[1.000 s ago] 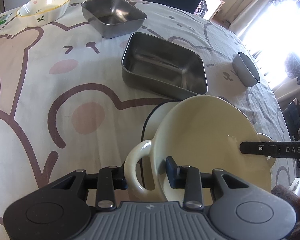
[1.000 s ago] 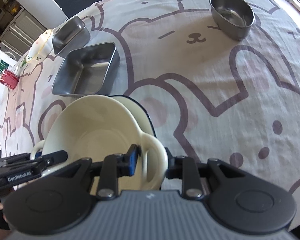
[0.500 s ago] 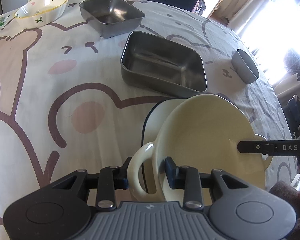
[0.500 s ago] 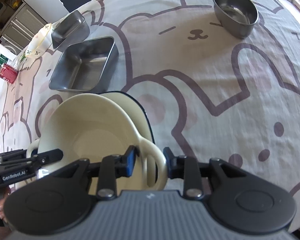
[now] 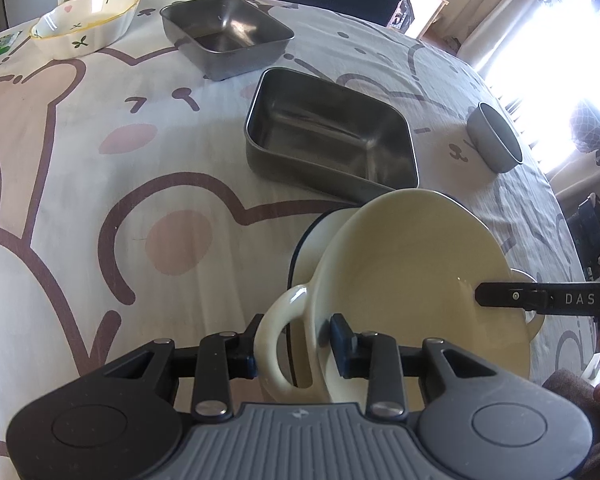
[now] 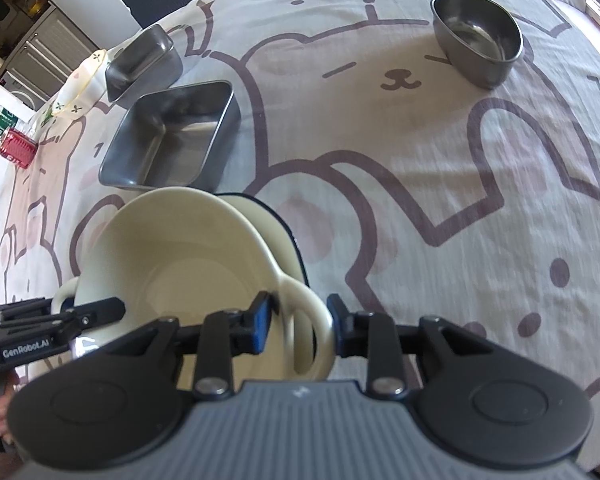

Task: Organize plates and bowls
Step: 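Open both tools to release the cream bowl rim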

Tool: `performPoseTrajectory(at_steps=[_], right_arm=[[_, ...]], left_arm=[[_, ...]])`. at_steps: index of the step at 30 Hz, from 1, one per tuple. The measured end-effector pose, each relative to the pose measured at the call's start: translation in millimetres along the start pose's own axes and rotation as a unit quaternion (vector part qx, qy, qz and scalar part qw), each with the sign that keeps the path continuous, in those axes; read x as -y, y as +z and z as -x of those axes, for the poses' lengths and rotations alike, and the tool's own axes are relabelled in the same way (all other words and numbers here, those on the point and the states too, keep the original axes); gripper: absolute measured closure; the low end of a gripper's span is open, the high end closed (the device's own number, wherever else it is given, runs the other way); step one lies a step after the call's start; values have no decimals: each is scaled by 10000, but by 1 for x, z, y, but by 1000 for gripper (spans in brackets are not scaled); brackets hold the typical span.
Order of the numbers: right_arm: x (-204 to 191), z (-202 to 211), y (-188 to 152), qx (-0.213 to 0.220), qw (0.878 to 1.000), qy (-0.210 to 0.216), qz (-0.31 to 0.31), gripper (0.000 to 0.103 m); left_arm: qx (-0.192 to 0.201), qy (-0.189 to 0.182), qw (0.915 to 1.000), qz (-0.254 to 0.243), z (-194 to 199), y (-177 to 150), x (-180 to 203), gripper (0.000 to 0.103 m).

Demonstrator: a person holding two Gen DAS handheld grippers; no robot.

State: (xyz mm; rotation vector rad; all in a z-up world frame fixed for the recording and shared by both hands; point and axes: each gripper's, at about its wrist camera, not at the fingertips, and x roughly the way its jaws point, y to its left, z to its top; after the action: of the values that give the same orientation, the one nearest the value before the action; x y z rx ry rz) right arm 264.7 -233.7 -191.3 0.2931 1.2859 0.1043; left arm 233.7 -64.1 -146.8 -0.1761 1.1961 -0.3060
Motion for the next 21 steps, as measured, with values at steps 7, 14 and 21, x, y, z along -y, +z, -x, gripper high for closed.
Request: performPoseTrajectory(at_steps=[7, 14, 21], right_arm=[[-3, 0, 0, -27, 10000, -22, 57, 66], [0, 2, -2, -10, 10000, -58, 60, 60], [2, 6, -8, -56, 9998, -72, 150, 46]], left_arm=[[-55, 88, 9999, -70, 1, 0, 3, 62], [-109, 84, 9999, -60, 3, -4, 1, 44], [-108, 78, 9999, -74, 7, -6, 3, 35]])
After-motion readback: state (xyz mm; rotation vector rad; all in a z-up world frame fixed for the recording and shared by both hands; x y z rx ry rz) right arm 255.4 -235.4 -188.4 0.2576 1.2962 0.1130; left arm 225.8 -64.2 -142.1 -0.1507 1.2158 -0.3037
